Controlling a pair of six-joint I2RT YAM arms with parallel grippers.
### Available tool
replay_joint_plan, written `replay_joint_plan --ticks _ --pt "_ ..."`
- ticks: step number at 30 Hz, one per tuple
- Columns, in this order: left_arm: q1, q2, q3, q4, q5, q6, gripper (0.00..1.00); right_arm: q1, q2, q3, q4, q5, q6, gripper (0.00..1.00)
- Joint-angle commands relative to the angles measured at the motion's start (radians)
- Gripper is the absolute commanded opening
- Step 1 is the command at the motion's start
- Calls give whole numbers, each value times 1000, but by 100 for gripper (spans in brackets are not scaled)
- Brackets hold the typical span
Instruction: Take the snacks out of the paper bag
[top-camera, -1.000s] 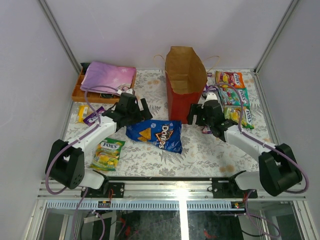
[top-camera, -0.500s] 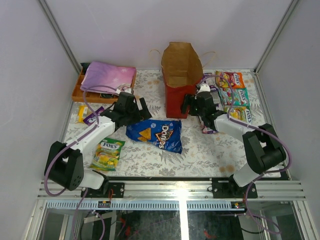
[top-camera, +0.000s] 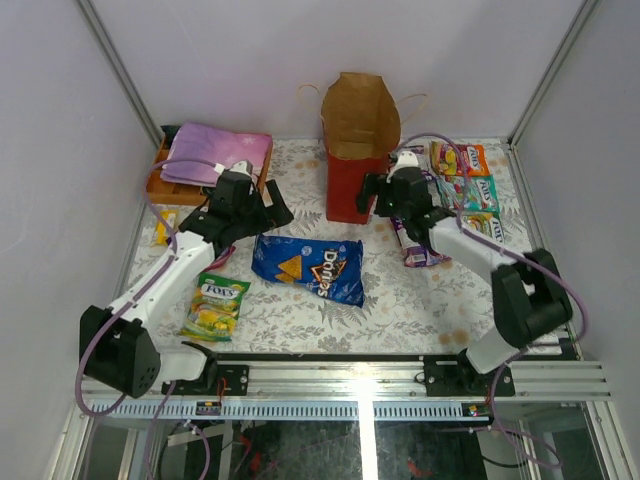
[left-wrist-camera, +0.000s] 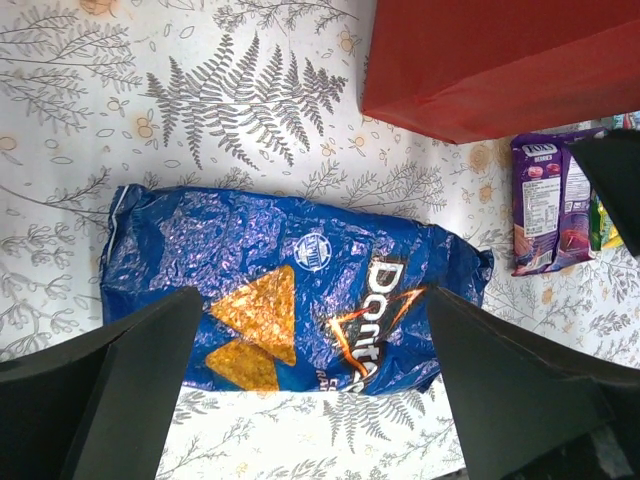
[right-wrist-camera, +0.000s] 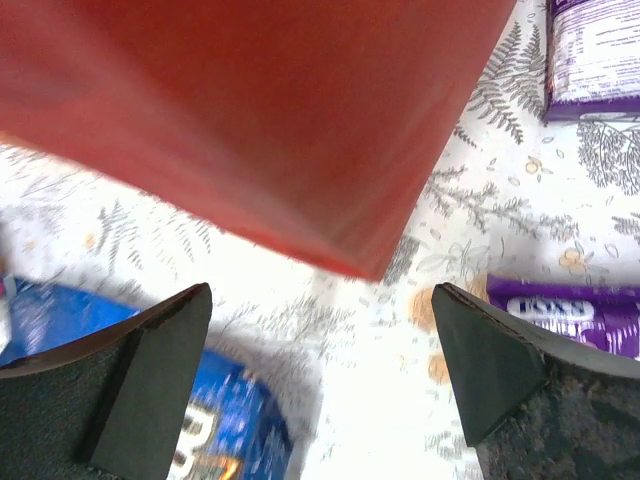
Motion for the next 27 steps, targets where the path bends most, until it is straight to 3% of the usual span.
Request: replay_joint_plan --ticks 1,7,12,18,27 --pt "7 -65 39 -53 -35 54 96 0 -253 -110 6 -84 20 100" --pt "7 -111 58 -38 -35 119 99 0 -472 -282 -76 -135 109 99" --pt "7 -213 19 -14 -38 165 100 0 -604 -322 -289 -63 99 100" --pt "7 -320 -34 7 -61 191 100 0 -820 -450 -297 52 74 100" --pt "7 -329 -35 -20 -87 199 100 0 -840 -452 -297 109 42 99"
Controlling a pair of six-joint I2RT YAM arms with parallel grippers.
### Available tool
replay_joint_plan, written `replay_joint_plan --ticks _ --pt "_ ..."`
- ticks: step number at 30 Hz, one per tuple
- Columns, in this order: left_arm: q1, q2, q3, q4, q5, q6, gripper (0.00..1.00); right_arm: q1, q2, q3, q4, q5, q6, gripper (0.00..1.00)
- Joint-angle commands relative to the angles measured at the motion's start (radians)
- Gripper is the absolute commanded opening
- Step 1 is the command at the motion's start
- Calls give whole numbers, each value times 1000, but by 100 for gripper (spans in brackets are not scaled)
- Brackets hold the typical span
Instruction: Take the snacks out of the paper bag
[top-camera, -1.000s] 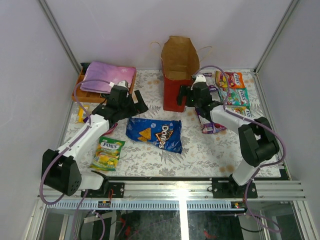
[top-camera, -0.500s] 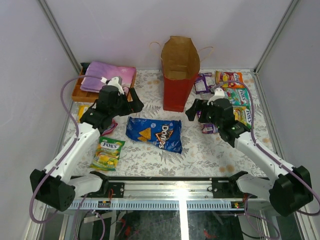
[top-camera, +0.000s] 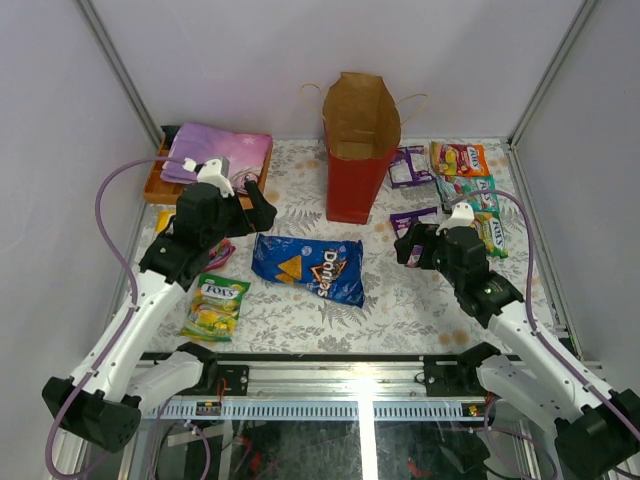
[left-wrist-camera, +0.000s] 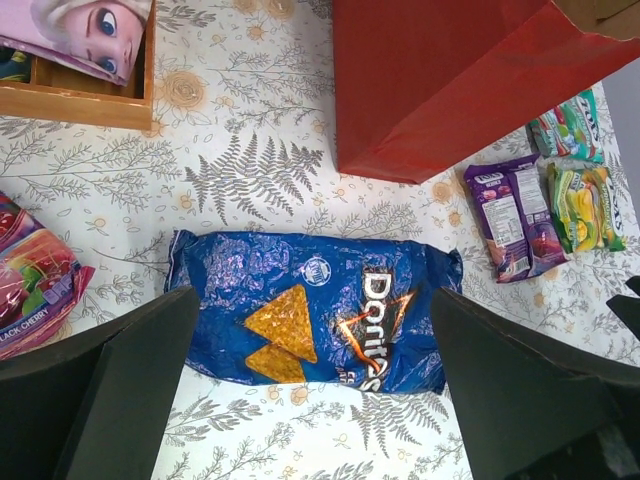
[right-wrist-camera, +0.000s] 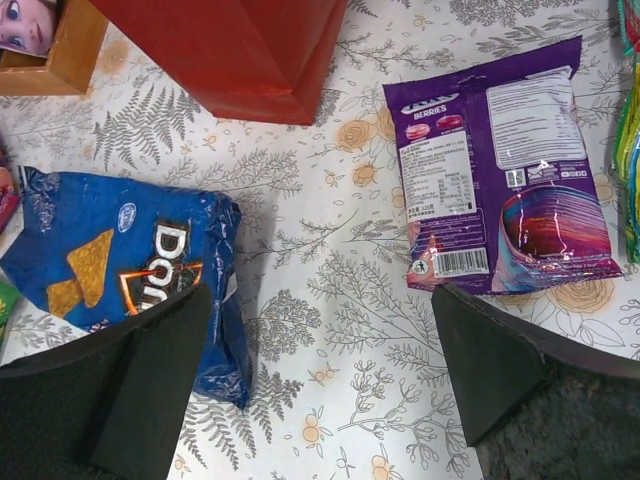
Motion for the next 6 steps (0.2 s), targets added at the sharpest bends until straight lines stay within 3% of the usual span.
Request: replay_joint_plan --ticks 1,6 --pt "3 -5 -18 19 -25 28 100 0 5 16 24 42 -26 100" --pt "3 -18 -22 7 -38 19 100 0 -26 -10 90 -43 -25 98"
